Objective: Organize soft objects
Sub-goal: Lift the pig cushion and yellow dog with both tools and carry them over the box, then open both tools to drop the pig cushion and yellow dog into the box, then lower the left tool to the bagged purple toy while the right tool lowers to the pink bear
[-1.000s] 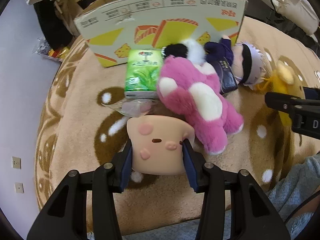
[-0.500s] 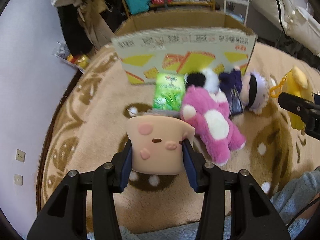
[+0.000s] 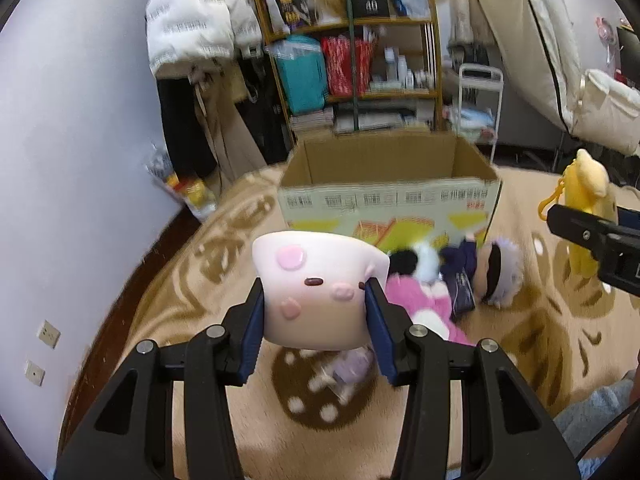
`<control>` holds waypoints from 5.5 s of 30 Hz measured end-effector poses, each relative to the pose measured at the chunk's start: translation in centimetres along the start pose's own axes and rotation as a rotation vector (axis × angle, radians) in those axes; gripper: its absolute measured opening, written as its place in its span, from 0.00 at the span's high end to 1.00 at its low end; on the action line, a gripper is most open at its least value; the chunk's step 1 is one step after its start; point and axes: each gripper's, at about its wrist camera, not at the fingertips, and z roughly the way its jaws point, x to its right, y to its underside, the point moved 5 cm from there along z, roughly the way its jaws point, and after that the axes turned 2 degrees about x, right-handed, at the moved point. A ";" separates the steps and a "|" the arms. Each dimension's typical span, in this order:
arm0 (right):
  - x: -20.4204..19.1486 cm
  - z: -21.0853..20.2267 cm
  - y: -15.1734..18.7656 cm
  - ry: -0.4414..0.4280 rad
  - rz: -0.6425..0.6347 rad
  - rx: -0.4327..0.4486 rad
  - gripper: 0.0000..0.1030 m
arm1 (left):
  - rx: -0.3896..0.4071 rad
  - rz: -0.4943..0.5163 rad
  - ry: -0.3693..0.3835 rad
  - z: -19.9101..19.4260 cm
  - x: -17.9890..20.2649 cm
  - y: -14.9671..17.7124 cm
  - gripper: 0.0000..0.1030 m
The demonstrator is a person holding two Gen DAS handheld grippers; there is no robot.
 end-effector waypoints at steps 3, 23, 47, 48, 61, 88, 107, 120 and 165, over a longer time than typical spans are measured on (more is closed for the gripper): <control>-0.1 -0.2 -0.9 -0.026 0.016 0.023 0.17 | 0.045 0.011 -0.008 -0.6 -0.1 -0.9 0.55; -1.0 -1.1 -6.0 -0.087 -0.017 0.142 0.17 | 0.207 0.046 -0.040 -1.4 -0.5 -5.2 0.55; -4.9 4.7 -11.4 -0.024 -0.257 0.246 0.17 | 0.302 0.025 -0.067 3.4 -1.0 -14.0 0.54; -5.1 5.2 -11.1 -0.019 -0.272 0.241 0.17 | 0.300 0.022 -0.066 3.7 -1.0 -13.9 0.54; -5.8 11.2 -7.3 -0.028 -0.323 0.109 0.17 | 0.133 -0.026 0.012 11.4 -0.7 -11.4 0.52; -5.5 10.8 -5.7 -0.134 -0.247 0.049 0.00 | 0.090 -0.024 -0.008 11.6 -1.3 -10.4 0.13; -6.7 5.7 -3.5 -0.119 -0.263 0.015 0.00 | -0.005 -0.037 -0.033 6.3 -4.4 -7.2 0.07; -8.0 3.9 -0.2 -0.138 -0.286 -0.102 0.00 | -0.158 -0.005 -0.026 4.7 -5.5 -3.1 0.07; -10.3 13.1 10.6 -0.238 -0.277 -0.594 0.25 | -0.585 0.027 0.132 13.3 -1.2 4.4 0.07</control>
